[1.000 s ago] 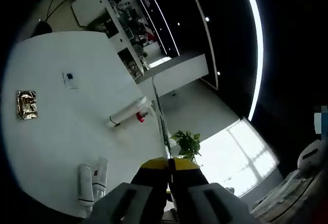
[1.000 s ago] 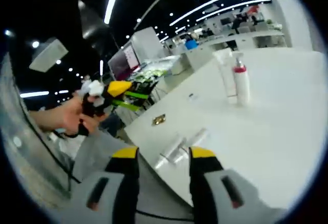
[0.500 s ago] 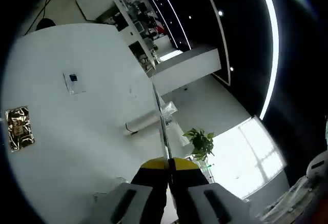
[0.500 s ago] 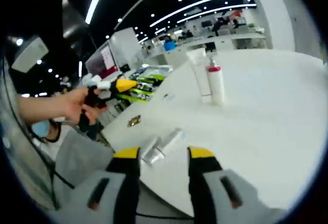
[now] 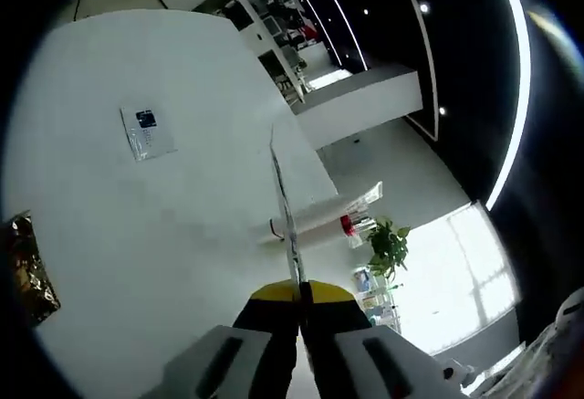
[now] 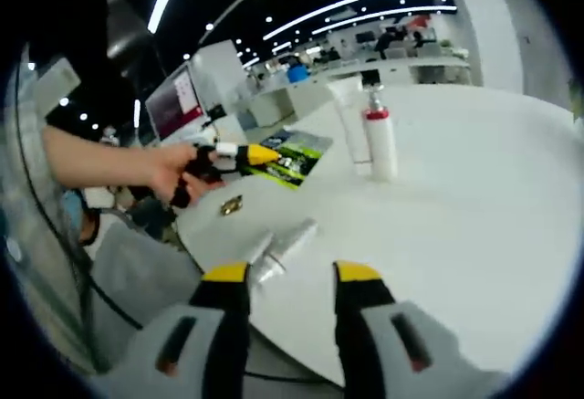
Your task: Arrange the skincare products in the storage area until every visible bottle or jar stands upright without overlapping.
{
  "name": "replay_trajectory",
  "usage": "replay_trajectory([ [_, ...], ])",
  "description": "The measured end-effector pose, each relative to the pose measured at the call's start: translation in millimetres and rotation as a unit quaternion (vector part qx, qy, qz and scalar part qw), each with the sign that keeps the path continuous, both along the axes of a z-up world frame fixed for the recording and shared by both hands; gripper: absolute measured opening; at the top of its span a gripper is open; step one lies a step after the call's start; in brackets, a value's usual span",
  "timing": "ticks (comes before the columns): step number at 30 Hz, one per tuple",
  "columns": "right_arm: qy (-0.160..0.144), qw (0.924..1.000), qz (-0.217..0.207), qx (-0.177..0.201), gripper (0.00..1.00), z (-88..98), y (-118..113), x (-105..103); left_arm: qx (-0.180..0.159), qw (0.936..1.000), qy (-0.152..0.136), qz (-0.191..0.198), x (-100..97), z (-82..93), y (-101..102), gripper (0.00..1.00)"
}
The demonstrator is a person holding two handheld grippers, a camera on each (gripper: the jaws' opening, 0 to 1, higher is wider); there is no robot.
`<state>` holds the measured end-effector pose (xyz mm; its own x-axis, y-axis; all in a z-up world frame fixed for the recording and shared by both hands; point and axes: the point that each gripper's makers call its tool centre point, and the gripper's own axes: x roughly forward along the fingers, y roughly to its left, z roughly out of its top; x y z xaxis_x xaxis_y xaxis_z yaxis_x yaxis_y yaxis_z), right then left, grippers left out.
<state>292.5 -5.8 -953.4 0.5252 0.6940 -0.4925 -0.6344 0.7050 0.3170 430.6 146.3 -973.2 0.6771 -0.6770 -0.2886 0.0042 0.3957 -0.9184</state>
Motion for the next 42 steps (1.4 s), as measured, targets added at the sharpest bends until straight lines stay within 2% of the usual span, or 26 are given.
replay_trajectory([
  [5,0.008,0.9999,0.006,-0.007,0.34,-4.1,1,-1,-0.004,1.0000,0.008,-0.002,15.9,-11.5,-4,0.02],
  [11,0.014,0.9998,0.003,-0.016,0.34,-8.3,0,-1,0.010,0.9991,0.037,-0.017,24.8,-39.9,-7,0.02],
  [17,0.006,0.9995,0.007,-0.031,0.34,-10.3,1,-1,0.015,0.9981,0.059,-0.010,36.0,-55.7,-3,0.02],
  [25,0.015,0.9994,0.012,-0.028,0.34,-12.2,6,-4,0.040,0.9963,0.073,-0.020,41.9,-66.9,-3,0.02],
  [28,0.015,0.9994,0.010,-0.028,0.34,-12.6,7,-3,0.058,0.9936,0.095,-0.018,44.2,-76.3,-1,0.03],
  [30,0.016,0.9994,0.008,-0.028,0.34,-12.9,7,-3,0.073,0.9922,0.100,-0.019,43.8,-79.1,-2,0.03],
  [37,0.015,0.9994,0.008,-0.031,0.34,-13.3,10,-3,0.078,0.9888,0.125,-0.021,44.1,-84.2,-5,0.05],
  [42,0.014,0.9994,0.007,-0.032,0.34,-13.4,11,-2,0.074,0.9890,0.126,-0.018,46.2,-84.4,-5,0.06],
])
